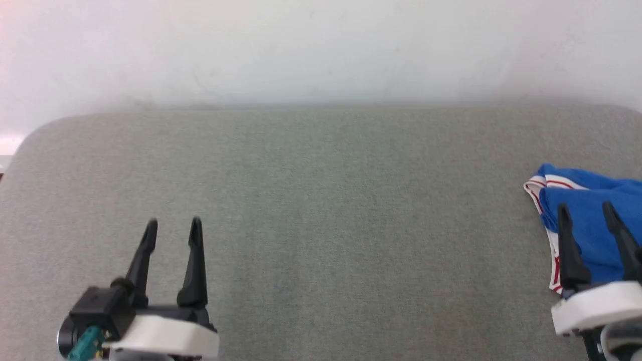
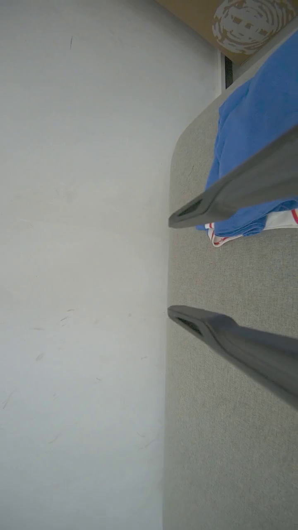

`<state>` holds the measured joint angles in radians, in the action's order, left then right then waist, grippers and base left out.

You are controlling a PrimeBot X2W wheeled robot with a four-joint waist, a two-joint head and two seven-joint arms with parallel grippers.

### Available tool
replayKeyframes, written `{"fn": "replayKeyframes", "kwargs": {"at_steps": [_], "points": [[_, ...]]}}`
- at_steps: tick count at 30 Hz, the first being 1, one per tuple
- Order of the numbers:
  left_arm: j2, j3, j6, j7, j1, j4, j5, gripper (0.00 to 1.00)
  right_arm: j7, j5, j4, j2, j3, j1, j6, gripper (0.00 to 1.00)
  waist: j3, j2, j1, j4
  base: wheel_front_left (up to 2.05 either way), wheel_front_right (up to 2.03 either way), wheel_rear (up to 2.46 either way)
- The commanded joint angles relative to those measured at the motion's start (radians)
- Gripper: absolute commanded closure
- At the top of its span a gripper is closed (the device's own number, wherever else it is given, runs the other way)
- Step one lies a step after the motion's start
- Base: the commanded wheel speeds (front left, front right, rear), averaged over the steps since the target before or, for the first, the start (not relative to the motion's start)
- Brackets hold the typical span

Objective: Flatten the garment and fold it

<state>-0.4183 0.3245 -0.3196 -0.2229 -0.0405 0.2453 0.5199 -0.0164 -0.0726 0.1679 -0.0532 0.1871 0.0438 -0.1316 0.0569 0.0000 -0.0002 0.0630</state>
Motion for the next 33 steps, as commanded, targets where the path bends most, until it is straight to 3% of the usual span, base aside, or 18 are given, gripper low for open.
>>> {"fn": "replayKeyframes", "kwargs": {"at_steps": [1, 21, 22, 33], "points": [[0.007, -0.004, -0.01, -0.012, -0.034, -0.005, 0.011, 0.0, 0.019, -0.005, -0.007, 0.003, 0.009, 0.03, 0.001, 0.0, -0.027, 0.0, 0.0002, 0.024, 0.0, 0.0, 0.0], [0.051, -0.028, 0.026, -0.036, -0.092, -0.034, 0.015, 0.0, 0.093, -0.034, -0.091, 0.003, 0.006, 0.077, 0.001, 0.0, -0.019, 0.0, 0.0002, 0.011, 0.0, 0.0, 0.0], [0.054, -0.034, 0.024, -0.037, -0.091, -0.033, 0.014, 1.0, 0.094, -0.035, -0.092, 0.003, 0.006, 0.075, 0.001, 1.0, -0.017, 0.0, 0.0002, 0.012, 0.0, 0.0, 0.0], [0.066, -0.043, 0.035, -0.02, -0.093, -0.045, -0.01, 1.0, 0.084, -0.025, -0.094, 0.0, -0.004, 0.074, 0.0, 1.0, -0.02, 0.0, 0.0002, 0.008, 0.0, 0.0, 0.0]]}}
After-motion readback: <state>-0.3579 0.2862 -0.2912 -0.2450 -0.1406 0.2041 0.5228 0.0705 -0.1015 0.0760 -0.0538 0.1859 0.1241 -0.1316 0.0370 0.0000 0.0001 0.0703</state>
